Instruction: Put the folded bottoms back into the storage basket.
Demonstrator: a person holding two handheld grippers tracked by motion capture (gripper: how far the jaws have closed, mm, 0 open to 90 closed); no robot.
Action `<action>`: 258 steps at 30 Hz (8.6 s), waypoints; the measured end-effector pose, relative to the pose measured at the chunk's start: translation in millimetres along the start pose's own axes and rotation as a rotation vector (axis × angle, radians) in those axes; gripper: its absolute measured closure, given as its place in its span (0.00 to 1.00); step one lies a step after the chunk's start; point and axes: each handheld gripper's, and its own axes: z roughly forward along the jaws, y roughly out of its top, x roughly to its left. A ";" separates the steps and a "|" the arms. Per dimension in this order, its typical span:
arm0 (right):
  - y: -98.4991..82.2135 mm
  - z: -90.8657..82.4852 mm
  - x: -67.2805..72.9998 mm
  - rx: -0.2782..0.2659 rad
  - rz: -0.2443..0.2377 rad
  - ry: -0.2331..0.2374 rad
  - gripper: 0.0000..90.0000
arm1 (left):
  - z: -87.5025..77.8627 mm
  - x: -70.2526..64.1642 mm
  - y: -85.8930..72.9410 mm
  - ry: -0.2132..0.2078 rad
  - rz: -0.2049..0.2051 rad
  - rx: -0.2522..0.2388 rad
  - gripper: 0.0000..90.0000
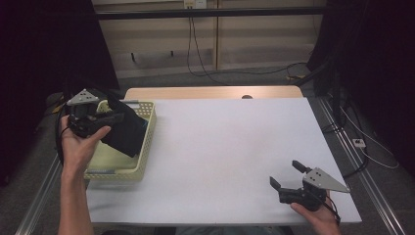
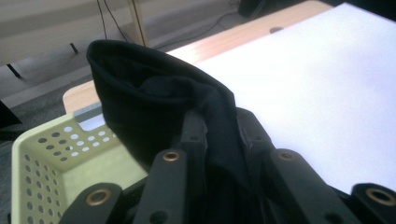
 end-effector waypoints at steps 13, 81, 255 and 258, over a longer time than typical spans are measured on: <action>-0.1 1.2 0.5 0.003 -0.002 0.001 0.05 | 11.7 2.7 0.4 -0.071 0.036 -0.047 0.84; -0.3 1.0 0.8 0.006 -0.006 0.004 0.05 | 54.2 79.8 -62.2 0.286 -0.235 0.205 0.81; -1.3 2.4 -0.6 0.017 0.006 -0.013 0.04 | 0.9 18.8 -70.3 0.238 -0.051 -0.109 0.07; -1.0 1.7 -0.6 0.016 0.009 -0.024 0.04 | -5.8 14.9 -71.5 0.220 -0.080 -0.131 0.07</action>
